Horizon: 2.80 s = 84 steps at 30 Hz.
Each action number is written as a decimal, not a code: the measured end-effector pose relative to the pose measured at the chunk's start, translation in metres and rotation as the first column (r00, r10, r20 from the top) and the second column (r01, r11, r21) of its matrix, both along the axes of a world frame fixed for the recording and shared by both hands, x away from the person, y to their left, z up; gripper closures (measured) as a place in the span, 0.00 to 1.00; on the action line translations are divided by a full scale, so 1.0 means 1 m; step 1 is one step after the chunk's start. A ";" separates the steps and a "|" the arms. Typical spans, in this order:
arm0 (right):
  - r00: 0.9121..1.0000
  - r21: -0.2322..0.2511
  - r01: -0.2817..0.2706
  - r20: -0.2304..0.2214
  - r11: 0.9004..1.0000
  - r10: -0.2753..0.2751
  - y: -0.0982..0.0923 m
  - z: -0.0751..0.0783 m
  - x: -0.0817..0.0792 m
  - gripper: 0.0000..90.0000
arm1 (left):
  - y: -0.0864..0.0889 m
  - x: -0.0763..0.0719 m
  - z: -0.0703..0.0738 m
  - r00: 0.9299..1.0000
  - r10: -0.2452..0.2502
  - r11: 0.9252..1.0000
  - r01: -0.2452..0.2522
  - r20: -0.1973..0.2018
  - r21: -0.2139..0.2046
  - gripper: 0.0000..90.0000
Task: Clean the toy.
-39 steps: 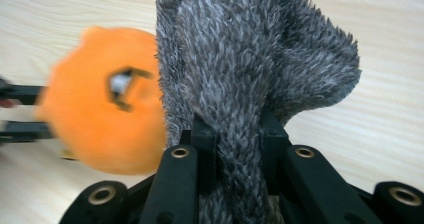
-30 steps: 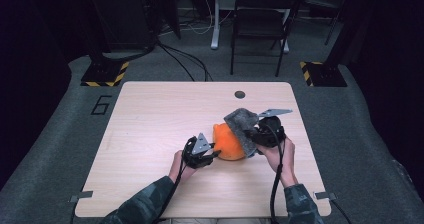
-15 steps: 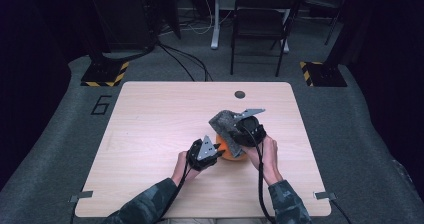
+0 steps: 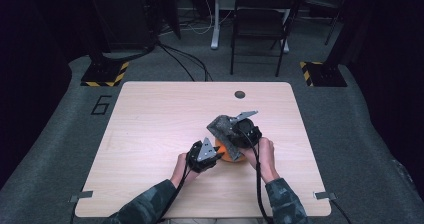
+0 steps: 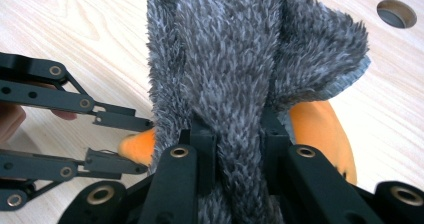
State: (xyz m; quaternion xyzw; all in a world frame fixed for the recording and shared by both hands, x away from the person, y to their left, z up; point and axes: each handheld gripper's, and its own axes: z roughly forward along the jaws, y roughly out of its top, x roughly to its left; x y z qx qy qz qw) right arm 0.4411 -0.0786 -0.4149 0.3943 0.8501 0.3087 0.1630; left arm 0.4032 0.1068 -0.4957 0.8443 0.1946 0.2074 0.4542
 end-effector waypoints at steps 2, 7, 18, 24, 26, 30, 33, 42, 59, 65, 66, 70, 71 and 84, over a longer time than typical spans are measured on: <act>1.000 0.008 0.011 -0.004 1.000 -0.011 -0.002 0.000 -0.001 0.83 | 0.001 0.000 0.000 1.000 -0.005 1.000 0.005 -0.002 0.004 0.82; 0.999 -0.005 0.048 0.010 0.999 -0.048 -0.015 0.001 -0.005 0.83 | -0.001 0.000 0.001 1.000 -0.013 1.000 0.013 -0.004 0.000 0.82; 0.984 0.044 0.174 -0.038 0.984 -0.172 -0.066 -0.017 0.004 0.83 | 0.003 0.004 -0.002 1.000 -0.004 1.000 0.003 -0.030 -0.017 0.80; 0.966 0.020 0.246 -0.085 0.969 -0.244 -0.086 -0.034 0.014 0.84 | 0.006 0.005 -0.004 0.999 0.000 1.000 -0.001 -0.045 -0.022 0.80; 0.960 0.002 0.262 -0.098 0.965 -0.261 -0.089 -0.044 0.017 0.84 | 0.008 0.006 -0.004 0.999 0.001 1.000 -0.002 -0.044 -0.018 0.80; 0.952 -0.010 0.276 -0.132 0.961 -0.275 -0.091 -0.056 0.023 0.84 | 0.008 0.007 -0.004 0.999 0.005 1.000 -0.006 -0.046 -0.026 0.80; 0.951 0.010 0.294 -0.106 0.956 -0.292 -0.097 -0.046 0.021 0.84 | 0.008 0.006 -0.005 0.999 0.006 1.000 -0.008 -0.050 -0.030 0.80; 0.985 0.168 0.160 0.040 0.973 -0.168 -0.071 0.014 0.000 0.84 | 0.005 0.005 -0.003 1.000 0.009 1.000 -0.010 -0.029 -0.028 0.78; 0.999 0.035 -0.005 0.050 0.999 0.003 0.000 -0.008 -0.006 0.83 | 0.006 0.003 -0.005 0.999 0.013 1.000 -0.013 -0.033 -0.015 0.79; 0.999 0.029 -0.008 0.047 1.000 0.007 -0.003 -0.009 -0.007 0.83 | 0.005 0.003 -0.004 1.000 0.010 1.000 -0.010 -0.027 -0.016 0.79; 0.999 0.038 -0.010 0.045 0.999 0.008 -0.005 -0.009 -0.005 0.83 | 0.006 0.003 -0.005 0.999 0.011 1.000 -0.012 -0.031 -0.023 0.79; 1.000 0.071 0.005 0.026 0.997 -0.007 -0.014 -0.009 -0.001 0.82 | 0.008 0.004 -0.005 0.999 0.007 1.000 -0.008 -0.035 -0.022 0.79; 1.000 0.073 0.007 0.023 0.997 -0.008 -0.015 -0.009 0.000 0.82 | 0.008 0.004 -0.005 0.999 0.007 1.000 -0.008 -0.036 -0.022 0.79; 0.996 0.096 0.084 0.003 0.992 -0.085 -0.048 -0.010 0.007 0.82 | 0.009 0.005 -0.006 0.999 0.011 1.000 -0.012 -0.038 -0.022 0.80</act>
